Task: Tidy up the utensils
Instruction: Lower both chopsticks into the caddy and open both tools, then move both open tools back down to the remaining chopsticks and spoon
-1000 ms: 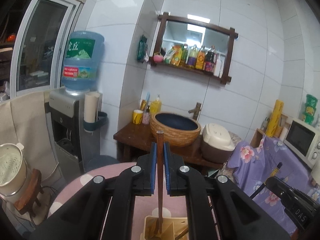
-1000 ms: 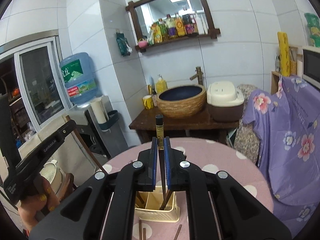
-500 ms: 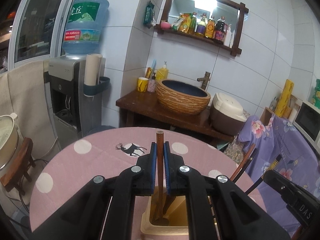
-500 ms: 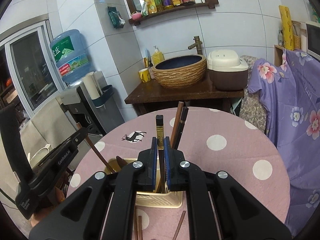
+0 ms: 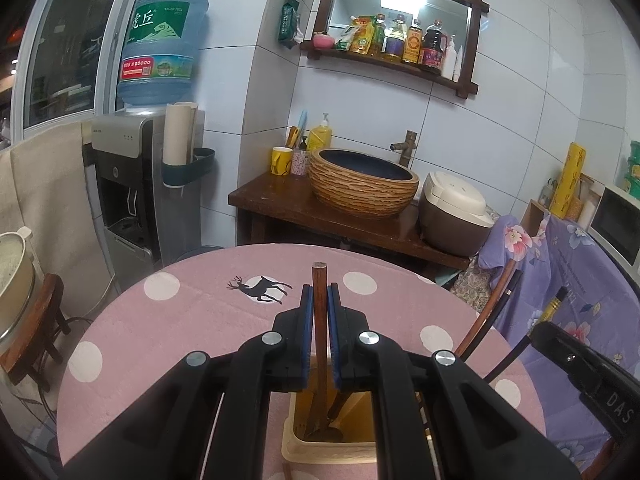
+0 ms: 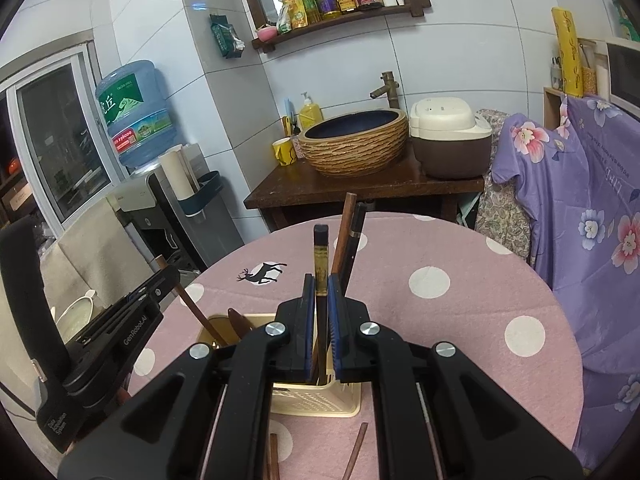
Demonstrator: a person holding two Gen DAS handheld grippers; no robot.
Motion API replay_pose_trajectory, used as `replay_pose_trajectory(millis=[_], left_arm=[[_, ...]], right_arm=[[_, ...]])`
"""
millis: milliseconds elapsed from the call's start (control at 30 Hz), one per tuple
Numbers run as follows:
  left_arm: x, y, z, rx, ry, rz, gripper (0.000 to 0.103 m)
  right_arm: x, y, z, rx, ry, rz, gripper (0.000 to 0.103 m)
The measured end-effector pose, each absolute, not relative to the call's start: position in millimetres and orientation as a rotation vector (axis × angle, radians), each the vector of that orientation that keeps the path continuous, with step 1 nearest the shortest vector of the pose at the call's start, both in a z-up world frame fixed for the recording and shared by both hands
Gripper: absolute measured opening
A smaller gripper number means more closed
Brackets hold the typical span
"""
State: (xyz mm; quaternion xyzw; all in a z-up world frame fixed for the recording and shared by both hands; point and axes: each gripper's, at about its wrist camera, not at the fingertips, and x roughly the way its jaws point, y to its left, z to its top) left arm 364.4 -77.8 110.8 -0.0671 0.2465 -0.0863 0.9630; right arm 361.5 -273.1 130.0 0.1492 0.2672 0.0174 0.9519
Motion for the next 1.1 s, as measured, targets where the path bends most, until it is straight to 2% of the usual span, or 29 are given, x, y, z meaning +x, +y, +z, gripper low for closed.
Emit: replay_pose_trajectory(millis=[33,100,133,167,200,267,333,400,467,567,633,933,1100], left_arm=[[363.4,-77.6,111.5,-0.138,0.501,-0.182,0.009],[360.8,-78.0,111.6,-0.137,0.501,-0.194,0.019],[357.9,-77.2,112.4,-0.139,0.495,-0.198,0.040],[354.6,-76.0,112.8,-0.143,0.484,-0.198,0.058],[350.3,-74.6,113.6,-0.148,0.466,-0.197,0.061],[340.7,-73.1,115.5,-0.139,0.441,-0.200,0.062],[331.3,-72.2,115.7,-0.124,0.436,-0.214,0.066],[317.5,-66.7,113.6,-0.126,0.423,-0.211,0.078],[304.9,-61.1,108.8,-0.121,0.420,-0.205,0.087],[289.9,-52.9,95.4,-0.098,0.444,-0.203,0.094],[280.6,-46.3,80.4,-0.092,0.470,-0.197,0.097],[261.9,-32.6,16.3,-0.071,0.627,-0.157,0.096],[249.3,-29.2,-4.0,-0.054,0.656,-0.128,0.096]], right_arm=[[361.8,-274.0,129.6,0.308,0.544,0.037,0.008],[360.1,-275.1,129.2,0.310,0.531,0.047,0.008],[358.5,-275.3,129.2,0.307,0.524,0.051,0.009],[356.7,-275.4,129.1,0.306,0.518,0.049,0.015],[353.6,-275.7,129.2,0.304,0.508,0.045,0.026],[347.0,-276.8,129.1,0.311,0.486,0.049,0.036],[338.5,-278.0,128.0,0.310,0.473,0.048,0.038],[329.4,-278.6,124.8,0.307,0.468,0.046,0.049],[319.5,-278.3,119.8,0.292,0.463,0.042,0.051],[302.4,-275.3,104.4,0.246,0.472,0.028,0.058],[292.0,-272.6,90.3,0.216,0.487,0.019,0.058],[268.4,-261.6,27.4,0.155,0.626,0.011,0.058],[258.2,-258.4,0.1,0.152,0.679,0.004,0.058]])
